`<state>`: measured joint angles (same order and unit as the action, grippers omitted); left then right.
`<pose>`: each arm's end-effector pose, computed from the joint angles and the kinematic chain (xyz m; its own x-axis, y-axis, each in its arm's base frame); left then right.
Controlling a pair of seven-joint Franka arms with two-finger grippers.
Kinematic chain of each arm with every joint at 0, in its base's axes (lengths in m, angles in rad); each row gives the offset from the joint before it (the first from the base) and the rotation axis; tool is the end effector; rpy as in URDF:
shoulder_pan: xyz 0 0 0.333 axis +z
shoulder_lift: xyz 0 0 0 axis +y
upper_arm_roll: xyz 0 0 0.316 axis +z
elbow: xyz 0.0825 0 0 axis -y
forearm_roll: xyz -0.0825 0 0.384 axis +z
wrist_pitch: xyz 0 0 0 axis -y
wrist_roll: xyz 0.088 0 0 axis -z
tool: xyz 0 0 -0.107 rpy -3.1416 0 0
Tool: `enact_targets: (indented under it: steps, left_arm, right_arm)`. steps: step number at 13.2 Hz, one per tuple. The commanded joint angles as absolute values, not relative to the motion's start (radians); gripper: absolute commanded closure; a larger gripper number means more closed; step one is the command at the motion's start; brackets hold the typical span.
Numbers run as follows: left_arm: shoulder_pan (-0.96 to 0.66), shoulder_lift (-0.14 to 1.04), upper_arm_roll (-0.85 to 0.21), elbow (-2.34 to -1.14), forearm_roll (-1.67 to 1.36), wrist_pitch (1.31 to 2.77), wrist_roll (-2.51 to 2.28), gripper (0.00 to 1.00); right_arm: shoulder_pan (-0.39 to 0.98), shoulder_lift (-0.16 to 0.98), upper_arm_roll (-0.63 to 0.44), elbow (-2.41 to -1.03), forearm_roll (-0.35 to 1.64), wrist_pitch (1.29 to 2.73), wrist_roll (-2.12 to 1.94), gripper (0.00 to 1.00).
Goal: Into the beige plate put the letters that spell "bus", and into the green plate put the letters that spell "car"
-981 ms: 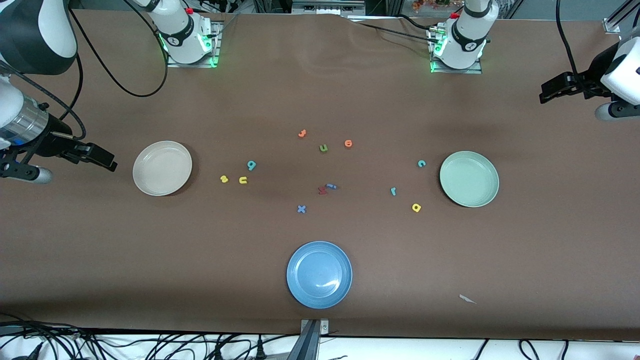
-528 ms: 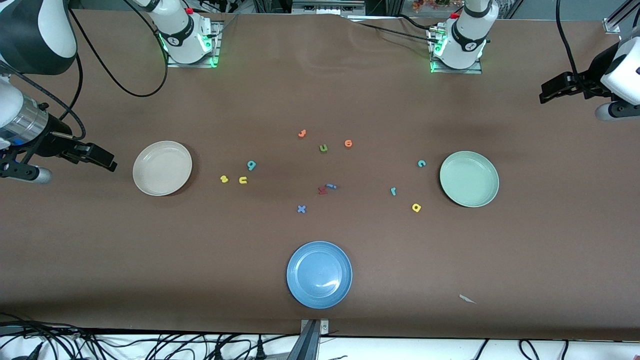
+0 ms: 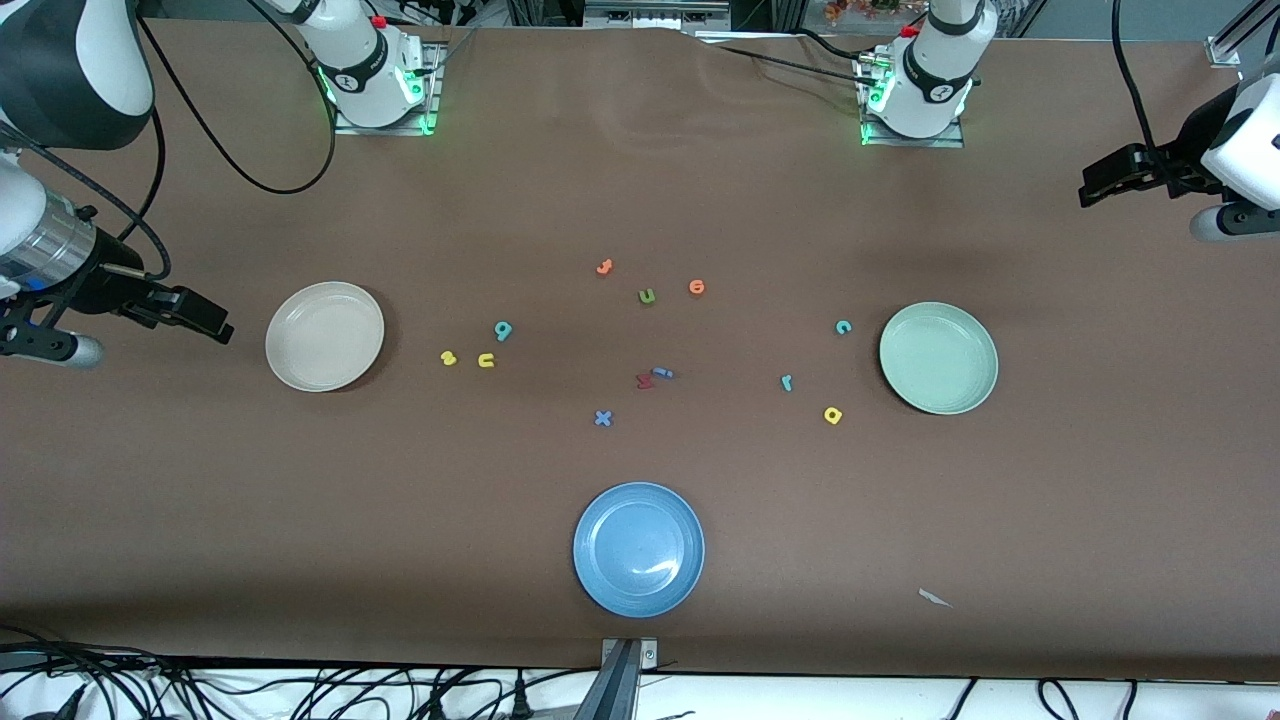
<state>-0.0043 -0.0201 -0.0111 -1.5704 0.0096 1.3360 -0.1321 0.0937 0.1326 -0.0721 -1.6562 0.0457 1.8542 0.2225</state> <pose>0.5215 -0.0069 0.6177 0.9705 0.1190 -0.2095 0.1136 -0.9928 -0.0377 0.6108 0.0190 0.5320 0.9759 -0.2107 0.0562 -0.2081 -0.9769 -0.0487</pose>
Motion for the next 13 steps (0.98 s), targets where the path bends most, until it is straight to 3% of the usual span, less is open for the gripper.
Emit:
enact_targets:
  steps: [1,13]
  left_arm:
    - [-0.008,-0.008,-0.009,-1.542,0.023,1.325,-0.132,0.00]
    - [-0.008,-0.008,-0.011,-1.542,0.023,1.325,-0.132,0.00]
  right_arm:
    - [0.091,0.127,-0.081,-1.654,0.063,1.873,0.207,0.00]
    - [0.091,0.130,-0.081,-1.654,0.058,1.867,0.204,0.00]
